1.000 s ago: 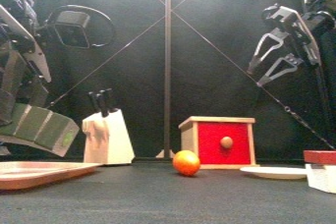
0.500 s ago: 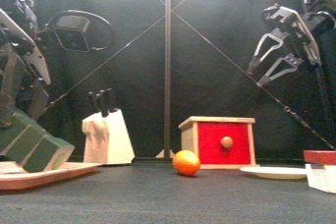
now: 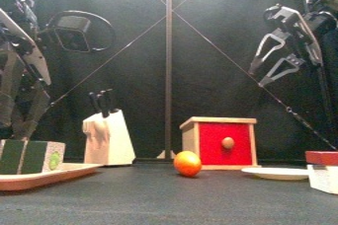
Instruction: Put sushi roll on plate
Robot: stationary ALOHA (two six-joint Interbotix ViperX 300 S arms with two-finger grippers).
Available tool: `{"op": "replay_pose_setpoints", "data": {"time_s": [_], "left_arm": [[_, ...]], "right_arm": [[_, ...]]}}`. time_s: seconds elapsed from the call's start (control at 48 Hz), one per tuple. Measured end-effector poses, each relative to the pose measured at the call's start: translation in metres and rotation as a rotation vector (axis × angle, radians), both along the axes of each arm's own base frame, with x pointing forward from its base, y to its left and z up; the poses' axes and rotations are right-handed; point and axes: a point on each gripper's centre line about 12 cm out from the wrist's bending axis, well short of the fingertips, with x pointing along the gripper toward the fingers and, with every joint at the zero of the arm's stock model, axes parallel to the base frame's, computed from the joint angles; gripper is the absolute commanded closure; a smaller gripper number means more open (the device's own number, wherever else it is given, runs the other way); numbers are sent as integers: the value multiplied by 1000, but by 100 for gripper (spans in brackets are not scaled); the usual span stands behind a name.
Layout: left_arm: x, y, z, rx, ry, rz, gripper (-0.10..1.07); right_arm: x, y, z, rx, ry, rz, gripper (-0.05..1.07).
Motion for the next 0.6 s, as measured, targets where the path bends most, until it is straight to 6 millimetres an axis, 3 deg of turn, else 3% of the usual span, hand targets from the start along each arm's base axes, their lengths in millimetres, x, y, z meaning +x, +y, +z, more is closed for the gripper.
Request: {"op": "replay_pose_setpoints", "data": {"time_s": [0.604], "left_arm": [[0,1,1,-9,0,13,11]], "right_arm": [[1,1,-1,10,6,-2,17]]}}
